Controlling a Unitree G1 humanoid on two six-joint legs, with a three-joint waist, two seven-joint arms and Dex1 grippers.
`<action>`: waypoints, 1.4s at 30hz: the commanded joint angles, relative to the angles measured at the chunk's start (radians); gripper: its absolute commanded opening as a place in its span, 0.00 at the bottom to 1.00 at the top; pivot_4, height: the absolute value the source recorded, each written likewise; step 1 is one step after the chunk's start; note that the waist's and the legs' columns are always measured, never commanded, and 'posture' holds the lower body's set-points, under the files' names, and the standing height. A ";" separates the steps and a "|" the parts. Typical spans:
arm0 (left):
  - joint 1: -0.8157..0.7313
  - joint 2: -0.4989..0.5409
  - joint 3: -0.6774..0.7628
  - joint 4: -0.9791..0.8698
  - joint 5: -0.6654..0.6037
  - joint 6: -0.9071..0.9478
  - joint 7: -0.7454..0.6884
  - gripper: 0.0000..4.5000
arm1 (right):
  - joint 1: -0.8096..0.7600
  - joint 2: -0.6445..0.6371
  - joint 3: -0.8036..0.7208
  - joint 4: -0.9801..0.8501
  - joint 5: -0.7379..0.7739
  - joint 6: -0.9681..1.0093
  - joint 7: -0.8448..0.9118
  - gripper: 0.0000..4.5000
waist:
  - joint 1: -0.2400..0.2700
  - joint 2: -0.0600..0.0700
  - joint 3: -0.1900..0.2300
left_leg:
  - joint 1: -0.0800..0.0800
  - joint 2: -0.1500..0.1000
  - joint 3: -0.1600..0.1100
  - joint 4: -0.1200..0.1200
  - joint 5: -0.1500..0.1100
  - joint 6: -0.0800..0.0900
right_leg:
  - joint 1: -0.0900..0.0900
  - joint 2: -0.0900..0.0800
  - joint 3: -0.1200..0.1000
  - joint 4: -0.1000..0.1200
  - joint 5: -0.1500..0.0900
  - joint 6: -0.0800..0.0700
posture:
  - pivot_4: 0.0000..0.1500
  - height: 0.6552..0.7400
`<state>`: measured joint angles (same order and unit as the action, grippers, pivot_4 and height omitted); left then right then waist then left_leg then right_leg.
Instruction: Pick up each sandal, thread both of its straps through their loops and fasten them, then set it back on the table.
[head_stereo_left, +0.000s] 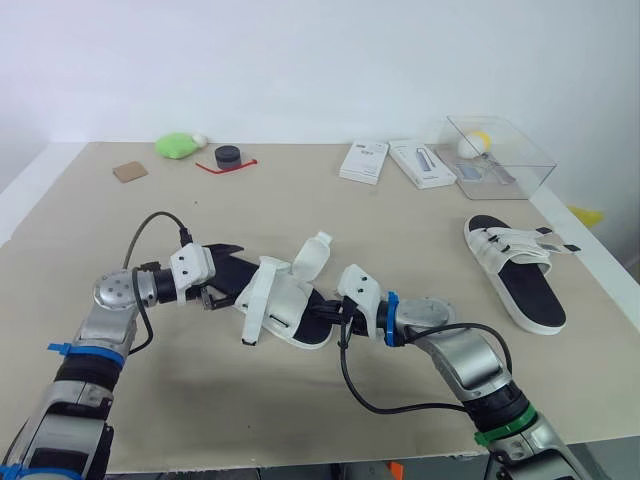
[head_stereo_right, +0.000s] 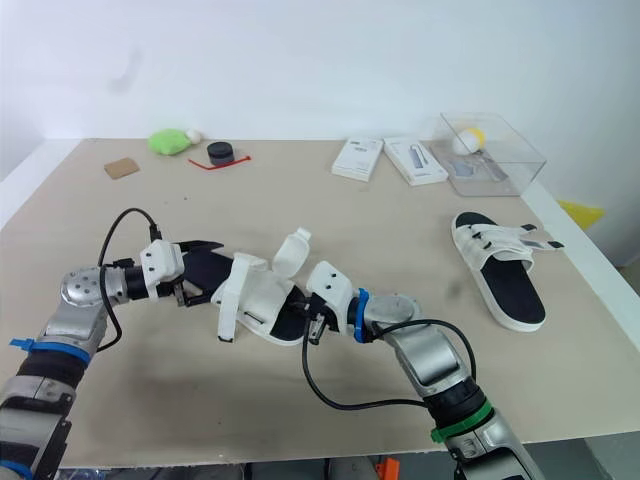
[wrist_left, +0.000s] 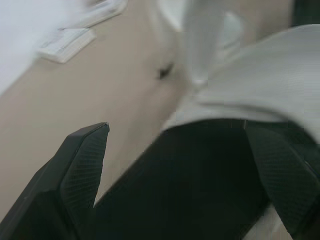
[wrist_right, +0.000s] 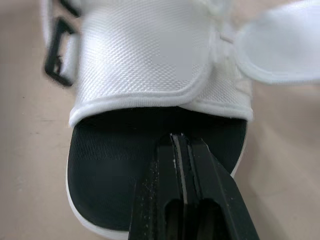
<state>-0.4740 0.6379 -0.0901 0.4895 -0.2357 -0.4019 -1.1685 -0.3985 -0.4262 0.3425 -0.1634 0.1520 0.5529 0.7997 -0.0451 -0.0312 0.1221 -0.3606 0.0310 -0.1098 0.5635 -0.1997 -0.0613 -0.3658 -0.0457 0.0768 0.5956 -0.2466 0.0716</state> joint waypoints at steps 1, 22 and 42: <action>0.019 0.037 0.010 -0.073 0.006 0.016 -0.033 0.99 | -0.037 -0.004 -0.028 0.029 -0.007 -0.006 -0.008 0.00 | 0.000 0.000 0.000 | 0.000 0.000 0.000 0.000 0.000 0.000 | 0.000 0.000 0.000 0.000 0.000 0.000 | 1.00 1.00; 0.106 0.284 0.161 -0.404 -0.320 0.908 -0.116 0.99 | -0.018 0.063 -0.017 -0.009 0.109 0.165 -0.031 0.00 | -0.003 0.000 0.002 | -0.001 0.001 0.000 0.000 -0.003 0.006 | -0.002 0.000 0.000 0.000 -0.004 -0.002 | 1.00 1.00; 0.282 0.202 0.055 -0.700 -0.387 1.137 -0.016 0.99 | 0.007 0.066 0.003 0.012 0.073 0.148 -0.089 0.00 | 0.000 0.000 0.002 | 0.002 0.003 0.000 0.001 -0.005 0.008 | -0.005 0.002 0.000 0.000 -0.015 -0.007 | 1.00 1.00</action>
<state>-0.1843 0.8480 -0.0338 -0.2045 -0.6391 0.7632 -1.2017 -0.4040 -0.3526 0.3448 -0.1683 0.2391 0.6863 0.7227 -0.0456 -0.0310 0.1238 -0.3586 0.0340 -0.1095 0.5647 -0.2044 -0.0531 -0.3704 -0.0440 0.0767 0.5952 -0.2613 0.0646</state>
